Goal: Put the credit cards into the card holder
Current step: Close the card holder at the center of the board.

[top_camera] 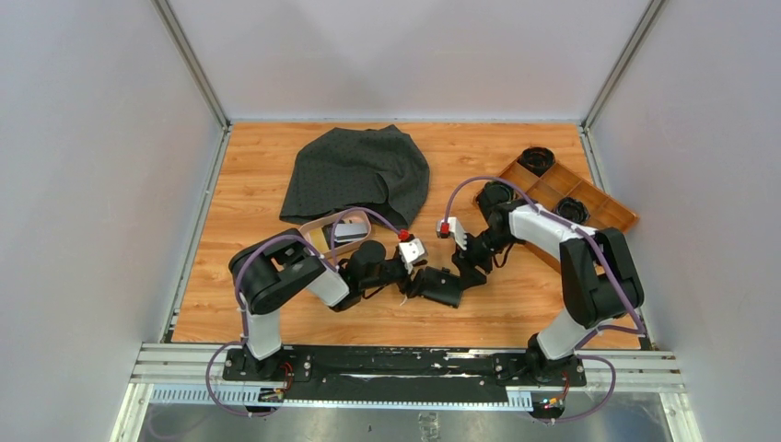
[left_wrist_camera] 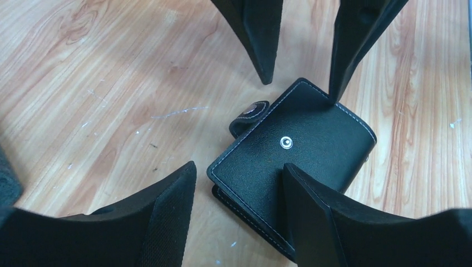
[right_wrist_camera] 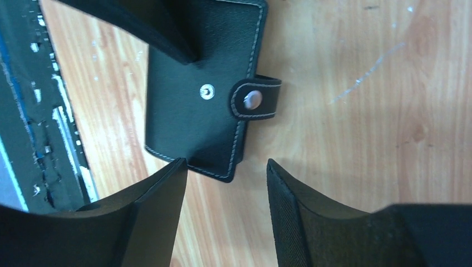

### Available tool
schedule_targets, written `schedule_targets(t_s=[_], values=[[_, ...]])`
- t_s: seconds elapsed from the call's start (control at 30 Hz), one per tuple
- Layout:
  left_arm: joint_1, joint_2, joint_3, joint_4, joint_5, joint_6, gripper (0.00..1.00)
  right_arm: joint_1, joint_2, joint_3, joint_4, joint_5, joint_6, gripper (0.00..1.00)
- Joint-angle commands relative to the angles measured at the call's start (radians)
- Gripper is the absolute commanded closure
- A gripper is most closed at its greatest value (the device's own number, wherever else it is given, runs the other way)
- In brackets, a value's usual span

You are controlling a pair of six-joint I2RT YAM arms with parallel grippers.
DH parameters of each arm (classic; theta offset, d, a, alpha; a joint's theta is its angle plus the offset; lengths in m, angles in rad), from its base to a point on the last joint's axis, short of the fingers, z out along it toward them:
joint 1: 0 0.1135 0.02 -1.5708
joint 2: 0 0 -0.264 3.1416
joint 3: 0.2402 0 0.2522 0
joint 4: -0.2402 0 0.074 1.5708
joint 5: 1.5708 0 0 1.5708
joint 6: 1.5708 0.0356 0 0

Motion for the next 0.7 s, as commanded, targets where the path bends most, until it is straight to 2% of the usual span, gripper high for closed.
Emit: schedule_targets(t_s=[0.0,0.17,0.3,0.5,0.67], values=[[0.007,0.035,0.034,-0.038,-0.023,-0.057,0.38,-0.01,0.034,0.006,0.059,0.103,0.106,0.4],[0.006,0.044,0.018,-0.044,-0.021,-0.127,0.44,-0.009,0.054,0.002,0.098,0.155,0.152,0.4],[0.003,0.042,-0.031,-0.008,-0.045,-0.254,0.52,0.001,0.094,0.014,0.095,0.149,0.174,0.45],[-0.041,0.015,-0.203,0.207,-0.219,-0.462,0.61,0.105,0.117,0.035,0.078,0.096,0.165,0.56],[-0.145,-0.033,-0.282,0.253,-0.397,-0.569,0.61,0.215,0.159,0.098,0.071,0.063,0.18,0.66]])
